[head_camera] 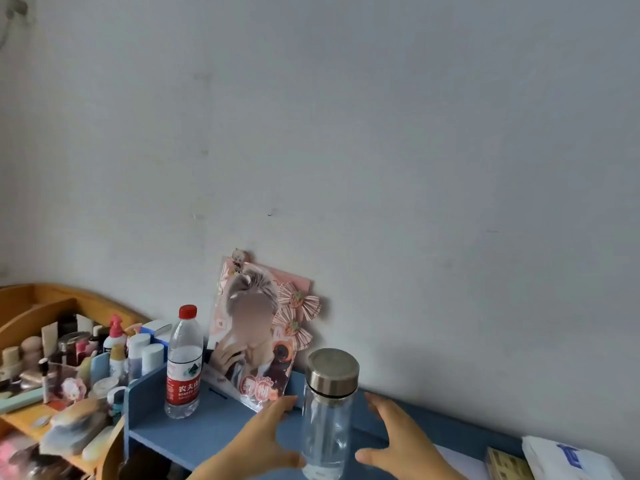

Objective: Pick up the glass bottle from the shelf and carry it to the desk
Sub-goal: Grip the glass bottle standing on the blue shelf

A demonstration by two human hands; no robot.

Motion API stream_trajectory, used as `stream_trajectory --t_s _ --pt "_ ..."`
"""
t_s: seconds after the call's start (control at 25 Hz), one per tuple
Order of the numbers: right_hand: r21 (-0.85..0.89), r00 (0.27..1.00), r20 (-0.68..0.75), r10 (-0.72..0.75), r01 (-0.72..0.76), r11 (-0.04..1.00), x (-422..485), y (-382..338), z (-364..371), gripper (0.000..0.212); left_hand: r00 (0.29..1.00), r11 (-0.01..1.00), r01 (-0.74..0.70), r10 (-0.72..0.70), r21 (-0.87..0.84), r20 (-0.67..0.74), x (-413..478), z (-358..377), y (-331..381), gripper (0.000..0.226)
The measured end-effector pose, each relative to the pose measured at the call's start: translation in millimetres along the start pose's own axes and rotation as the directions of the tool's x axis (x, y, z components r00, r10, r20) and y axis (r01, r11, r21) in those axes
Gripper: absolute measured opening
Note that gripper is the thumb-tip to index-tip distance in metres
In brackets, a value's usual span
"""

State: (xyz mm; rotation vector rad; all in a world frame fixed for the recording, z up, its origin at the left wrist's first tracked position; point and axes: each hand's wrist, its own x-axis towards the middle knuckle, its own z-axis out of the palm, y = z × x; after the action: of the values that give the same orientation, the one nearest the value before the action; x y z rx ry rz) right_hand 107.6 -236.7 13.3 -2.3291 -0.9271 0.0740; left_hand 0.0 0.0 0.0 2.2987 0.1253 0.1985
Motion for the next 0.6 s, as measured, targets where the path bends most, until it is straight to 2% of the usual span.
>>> stream_trajectory --t_s 0.24,0.4,0.6 --pt "0.169 0.997 0.061 -0.055 0.044 0.985 17.9 -3.5 10.8 0.084 1.000 0.991 0.015 -0.013 -0.130 0.013 11.4 21.9 -0.9 0.075" --pt "0.259 0.996 0.059 -0.062 0.045 0.965 28.9 -2.4 14.5 0.083 1.000 0.990 0.011 -0.010 -0.138 0.007 14.6 31.2 -1.8 0.072" --pt "0.266 0.992 0.098 -0.079 0.051 0.963 35.9 -6.0 11.3 0.079 0.999 0.996 -0.015 0.011 -0.088 -0.044 31.8 43.3 -10.8 0.056"
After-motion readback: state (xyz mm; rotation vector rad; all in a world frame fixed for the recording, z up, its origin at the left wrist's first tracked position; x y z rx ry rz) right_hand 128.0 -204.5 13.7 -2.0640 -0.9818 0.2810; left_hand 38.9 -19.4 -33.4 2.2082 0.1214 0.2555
